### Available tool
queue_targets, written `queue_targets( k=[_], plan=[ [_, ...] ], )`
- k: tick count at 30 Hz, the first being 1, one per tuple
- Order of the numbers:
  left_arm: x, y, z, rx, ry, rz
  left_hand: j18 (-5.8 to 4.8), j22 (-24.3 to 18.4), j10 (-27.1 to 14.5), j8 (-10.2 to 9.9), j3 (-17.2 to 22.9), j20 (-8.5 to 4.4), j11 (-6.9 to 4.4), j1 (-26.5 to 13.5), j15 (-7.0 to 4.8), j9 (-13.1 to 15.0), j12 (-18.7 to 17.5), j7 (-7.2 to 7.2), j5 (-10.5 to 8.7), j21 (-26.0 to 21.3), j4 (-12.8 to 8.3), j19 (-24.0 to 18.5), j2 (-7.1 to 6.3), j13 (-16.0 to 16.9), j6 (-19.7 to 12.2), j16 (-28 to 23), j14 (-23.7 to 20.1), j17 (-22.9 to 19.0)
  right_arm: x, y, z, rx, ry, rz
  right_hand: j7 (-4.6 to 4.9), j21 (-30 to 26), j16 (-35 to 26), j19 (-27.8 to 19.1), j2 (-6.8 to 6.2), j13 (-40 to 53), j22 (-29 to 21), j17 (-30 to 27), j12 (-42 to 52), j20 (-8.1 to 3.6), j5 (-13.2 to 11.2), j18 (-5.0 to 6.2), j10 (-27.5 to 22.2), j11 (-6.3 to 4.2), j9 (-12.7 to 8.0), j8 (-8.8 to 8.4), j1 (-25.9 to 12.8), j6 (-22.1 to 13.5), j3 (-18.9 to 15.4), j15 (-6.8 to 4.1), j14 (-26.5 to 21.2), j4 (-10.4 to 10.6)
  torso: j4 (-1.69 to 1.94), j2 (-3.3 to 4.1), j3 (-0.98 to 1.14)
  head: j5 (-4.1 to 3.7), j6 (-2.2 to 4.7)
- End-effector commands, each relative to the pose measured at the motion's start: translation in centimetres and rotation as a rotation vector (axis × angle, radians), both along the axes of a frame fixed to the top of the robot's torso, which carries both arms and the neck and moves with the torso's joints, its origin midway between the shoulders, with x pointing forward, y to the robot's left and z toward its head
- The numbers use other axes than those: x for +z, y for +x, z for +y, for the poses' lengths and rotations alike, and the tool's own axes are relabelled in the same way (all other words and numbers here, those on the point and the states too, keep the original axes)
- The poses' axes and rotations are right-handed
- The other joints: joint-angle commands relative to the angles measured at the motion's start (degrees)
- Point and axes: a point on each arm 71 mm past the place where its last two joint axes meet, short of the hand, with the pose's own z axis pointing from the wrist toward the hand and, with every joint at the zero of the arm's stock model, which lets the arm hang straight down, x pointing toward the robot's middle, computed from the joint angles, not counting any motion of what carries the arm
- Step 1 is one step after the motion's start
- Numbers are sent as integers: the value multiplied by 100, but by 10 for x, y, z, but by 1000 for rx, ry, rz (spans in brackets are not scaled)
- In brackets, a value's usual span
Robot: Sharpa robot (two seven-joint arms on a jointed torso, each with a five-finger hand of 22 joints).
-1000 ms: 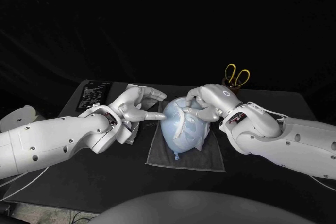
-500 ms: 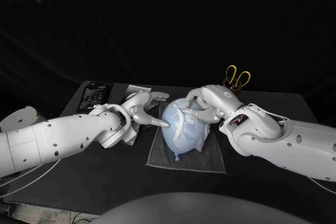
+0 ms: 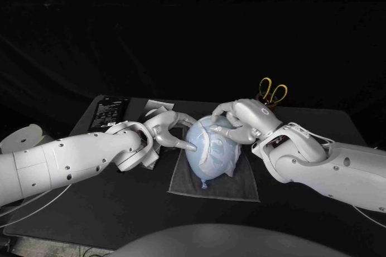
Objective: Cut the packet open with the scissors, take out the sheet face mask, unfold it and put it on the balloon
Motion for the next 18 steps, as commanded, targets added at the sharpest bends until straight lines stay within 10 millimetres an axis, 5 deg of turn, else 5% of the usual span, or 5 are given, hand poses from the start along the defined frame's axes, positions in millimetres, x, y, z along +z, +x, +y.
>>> queue_targets(
  k=[1, 7, 11, 15, 18],
  plan=[
    [-2, -4, -7, -49, -35, 63, -57, -16, 135, 49, 105, -3, -27, 14, 12, 46, -44, 137, -26, -35, -5, 3, 110, -20, 112, -3, 73, -9, 11, -9, 0, 88, 110, -66, 76, -16, 43, 14, 2, 1506, 41, 1494, 38, 62, 26, 55, 606, 75, -66, -187, 118, 39, 158, 77, 596, -80, -1, -3, -1, 4, 28],
    [-2, -4, -8, -49, -68, 73, -55, -32, 258, 54, 199, -5, -10, -12, 13, 52, -118, 151, -29, -42, -9, 35, 179, -29, 185, -50, 114, -35, 15, -24, 3, 214, 85, -36, 157, 69, 47, 81, -20, 1506, 178, 1509, 38, 106, 66, 31, 606, 146, -231, -673, 152, 134, 436, 133, 599, -285, -5, -6, 2, 5, 69],
    [-1, -3, -8, -47, -82, 73, -54, -40, 306, 47, 213, -6, 12, -34, 9, 50, -155, 170, -29, -45, -8, 47, 166, -31, 204, -79, 118, -51, 15, -33, 7, 294, 4, 14, 275, 117, 47, 115, -69, 1506, 266, 1509, 38, 164, 32, 17, 606, 252, -503, -1192, 117, 99, 630, 226, 599, -464, -3, -5, 7, 13, 96],
    [-1, -3, -9, -46, -93, 75, -53, -43, 320, 29, 201, -7, 23, -51, 9, 40, -178, 178, -28, -46, -7, 56, 148, -32, 187, -88, 129, -55, 13, -39, 13, 349, -148, 66, 224, 148, 47, 139, -124, 1506, 330, 1509, 38, 169, 63, 16, 606, 208, -705, -1529, 44, 22, 696, 202, 599, -597, 2, -13, 5, 18, 104],
    [0, -3, -10, -47, -98, 74, -53, -51, 333, -1, 154, -6, 42, -80, 14, 25, -238, 196, -26, -48, -5, 72, 91, -35, 166, -123, 125, -76, 10, -40, 16, 355, -251, 83, 188, 228, 47, 199, -142, 1506, 423, 1509, 38, 153, 28, -4, 606, 178, -764, -1613, -5, 24, 701, 173, 599, -631, 8, -9, 2, 33, 69]
  ],
)
